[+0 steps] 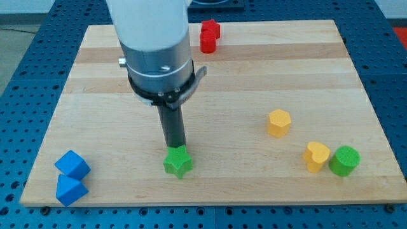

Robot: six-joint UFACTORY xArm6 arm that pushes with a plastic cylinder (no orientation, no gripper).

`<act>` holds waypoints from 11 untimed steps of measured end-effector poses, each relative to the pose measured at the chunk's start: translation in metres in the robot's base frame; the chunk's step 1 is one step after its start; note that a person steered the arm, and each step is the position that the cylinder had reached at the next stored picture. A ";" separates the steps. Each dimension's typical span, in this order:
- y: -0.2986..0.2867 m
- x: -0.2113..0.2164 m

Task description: Push the green star slightly to right

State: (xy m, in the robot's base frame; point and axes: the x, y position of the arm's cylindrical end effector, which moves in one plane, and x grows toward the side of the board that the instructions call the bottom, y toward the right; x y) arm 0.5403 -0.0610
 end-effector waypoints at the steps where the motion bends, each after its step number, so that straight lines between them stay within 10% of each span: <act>1: -0.032 0.006; 11: 0.035 0.061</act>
